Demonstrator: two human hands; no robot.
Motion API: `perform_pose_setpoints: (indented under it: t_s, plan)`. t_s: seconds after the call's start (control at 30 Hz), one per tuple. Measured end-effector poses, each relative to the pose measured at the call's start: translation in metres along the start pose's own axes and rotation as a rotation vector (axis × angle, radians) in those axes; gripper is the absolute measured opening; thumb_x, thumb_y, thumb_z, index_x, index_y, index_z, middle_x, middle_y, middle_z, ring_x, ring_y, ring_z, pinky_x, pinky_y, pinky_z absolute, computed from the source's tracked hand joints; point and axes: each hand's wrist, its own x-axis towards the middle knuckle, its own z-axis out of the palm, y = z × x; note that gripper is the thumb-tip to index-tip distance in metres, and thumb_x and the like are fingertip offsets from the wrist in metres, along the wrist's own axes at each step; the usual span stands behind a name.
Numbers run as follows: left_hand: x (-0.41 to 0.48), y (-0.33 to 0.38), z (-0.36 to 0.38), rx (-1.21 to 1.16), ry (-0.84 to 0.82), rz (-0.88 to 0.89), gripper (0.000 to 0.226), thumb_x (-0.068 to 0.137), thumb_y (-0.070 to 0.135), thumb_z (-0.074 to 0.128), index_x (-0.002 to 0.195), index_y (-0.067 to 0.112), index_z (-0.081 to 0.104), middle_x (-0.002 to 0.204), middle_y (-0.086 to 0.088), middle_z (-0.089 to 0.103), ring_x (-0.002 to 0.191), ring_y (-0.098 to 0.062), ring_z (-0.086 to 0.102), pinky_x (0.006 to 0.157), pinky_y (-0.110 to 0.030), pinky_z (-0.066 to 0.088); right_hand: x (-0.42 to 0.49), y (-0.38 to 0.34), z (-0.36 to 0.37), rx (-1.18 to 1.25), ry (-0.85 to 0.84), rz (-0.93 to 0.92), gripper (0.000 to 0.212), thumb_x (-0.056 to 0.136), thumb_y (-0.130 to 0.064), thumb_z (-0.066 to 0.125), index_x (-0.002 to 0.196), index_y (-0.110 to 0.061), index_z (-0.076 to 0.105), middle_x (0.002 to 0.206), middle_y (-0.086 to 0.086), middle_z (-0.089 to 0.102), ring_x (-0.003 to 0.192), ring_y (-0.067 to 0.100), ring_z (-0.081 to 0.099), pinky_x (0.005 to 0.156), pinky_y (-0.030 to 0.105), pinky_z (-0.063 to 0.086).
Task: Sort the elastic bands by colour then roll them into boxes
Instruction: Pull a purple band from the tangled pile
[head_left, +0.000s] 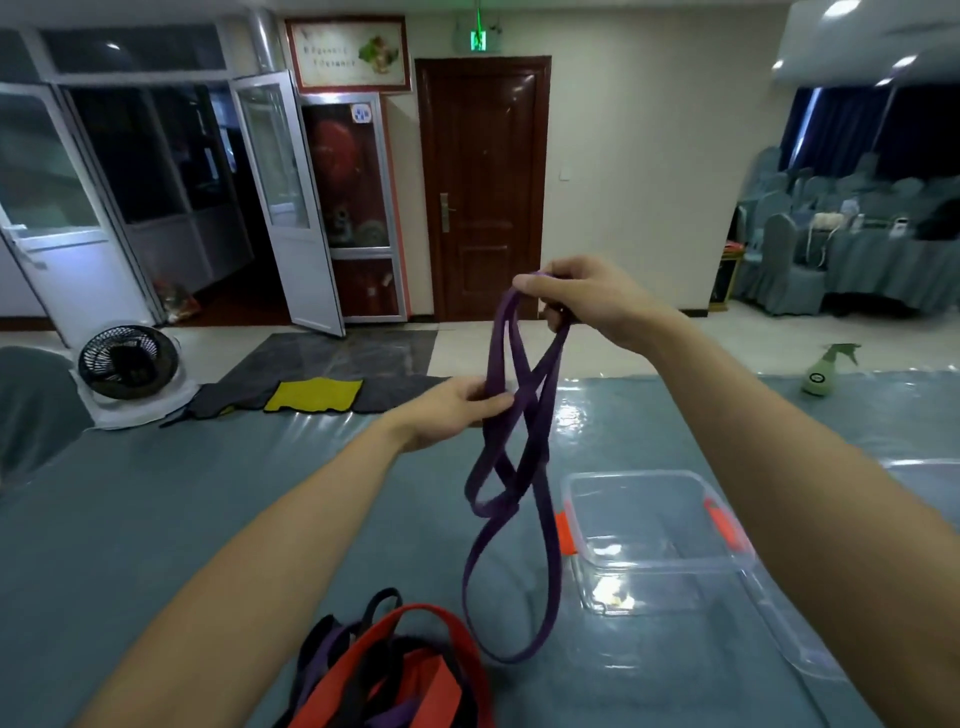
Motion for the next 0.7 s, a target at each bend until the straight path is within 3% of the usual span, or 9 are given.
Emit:
perform_pose_setpoints:
  t_s: [0.07,0.17,0.27,0.33,0.37,0.43,0.53,0.63,0.7]
  plan:
    - [-0.002,0.01,-0.023,-0.124,0.171,0.012,0.026,0.112,0.031,0.06,0.119,0.009,0.072,0.113,-0.007,0.082,0.115,-0.026,0.077,0.111,-0.049,0.058,0.0,0.001,-0.014,-0.121,0.056,0.0,0.038,0.089,-0.061,0.08,0.092,-0.023,0.079,0.067,-0.003,0.064,0.064,0.014,0.06,0.068,0.033,0.052]
    - [-0.008,0.042,-0.063,-0.229,0.328,0.161,0.031,0.111,0.026,0.061,0.136,0.007,0.065,0.128,-0.007,0.08,0.122,-0.026,0.076,0.107,-0.041,0.058,-0.003,0.003,-0.022,-0.222,0.041,0.024,0.039,0.092,-0.06,0.077,0.091,-0.021,0.08,0.059,-0.007,0.061,0.055,0.008,0.056,0.061,0.029,0.05]
    - [-0.01,0.059,-0.06,0.022,0.155,0.119,0.053,0.098,0.031,0.082,0.142,0.016,0.056,0.128,-0.004,0.079,0.116,-0.023,0.079,0.1,-0.05,0.064,-0.004,-0.009,-0.014,-0.067,0.013,0.009,0.041,0.098,-0.053,0.074,0.099,-0.012,0.079,0.066,-0.004,0.06,0.066,0.018,0.058,0.073,0.037,0.054]
    - [-0.012,0.054,-0.041,0.158,0.029,-0.024,0.079,0.088,0.042,0.091,0.154,0.029,0.048,0.133,0.003,0.077,0.123,-0.017,0.075,0.106,-0.05,0.061,-0.002,-0.026,-0.006,-0.086,0.002,-0.022,0.035,0.097,-0.05,0.076,0.096,-0.015,0.079,0.067,-0.005,0.062,0.066,0.017,0.06,0.073,0.036,0.053]
    - [-0.012,0.05,-0.029,0.118,-0.003,-0.062,0.082,0.087,0.044,0.092,0.156,0.032,0.049,0.136,0.007,0.075,0.128,-0.015,0.071,0.113,-0.051,0.056,-0.002,-0.034,-0.001,-0.157,-0.016,-0.041,0.033,0.096,-0.05,0.077,0.094,-0.017,0.08,0.066,-0.006,0.063,0.064,0.013,0.06,0.072,0.034,0.053]
    - [-0.009,0.039,-0.008,-0.041,-0.031,-0.04,0.061,0.093,0.033,0.088,0.148,0.027,0.061,0.136,0.007,0.076,0.132,-0.014,0.069,0.122,-0.05,0.047,-0.003,-0.047,0.007,-0.261,-0.057,-0.069,0.036,0.094,-0.053,0.078,0.093,-0.017,0.081,0.068,-0.002,0.064,0.064,0.013,0.059,0.069,0.032,0.05]
    - [-0.005,0.026,0.004,-0.153,-0.038,0.02,0.018,0.099,0.015,0.079,0.116,0.012,0.073,0.119,-0.009,0.082,0.124,-0.026,0.075,0.123,-0.052,0.046,-0.005,-0.056,0.003,-0.289,-0.047,-0.058,0.05,0.085,-0.063,0.082,0.093,-0.013,0.081,0.07,0.002,0.06,0.065,0.016,0.055,0.066,0.029,0.045]
    - [-0.01,0.031,-0.023,-0.17,0.094,0.032,0.026,0.09,0.013,0.087,0.11,0.013,0.07,0.095,-0.009,0.078,0.089,-0.026,0.076,0.1,-0.052,0.061,-0.01,-0.049,-0.018,-0.465,-0.003,-0.042,0.052,0.073,-0.067,0.088,0.089,-0.018,0.078,0.063,-0.011,0.063,0.06,0.002,0.058,0.058,0.018,0.042]
    - [-0.012,0.048,-0.052,-0.162,0.286,0.102,0.041,0.083,0.016,0.092,0.118,0.017,0.07,0.102,-0.009,0.078,0.074,-0.017,0.068,0.077,-0.038,0.057,-0.014,-0.034,-0.032,-0.616,-0.006,0.042,0.052,0.07,-0.065,0.092,0.092,-0.021,0.076,0.072,-0.006,0.068,0.065,0.01,0.063,0.059,0.024,0.045]
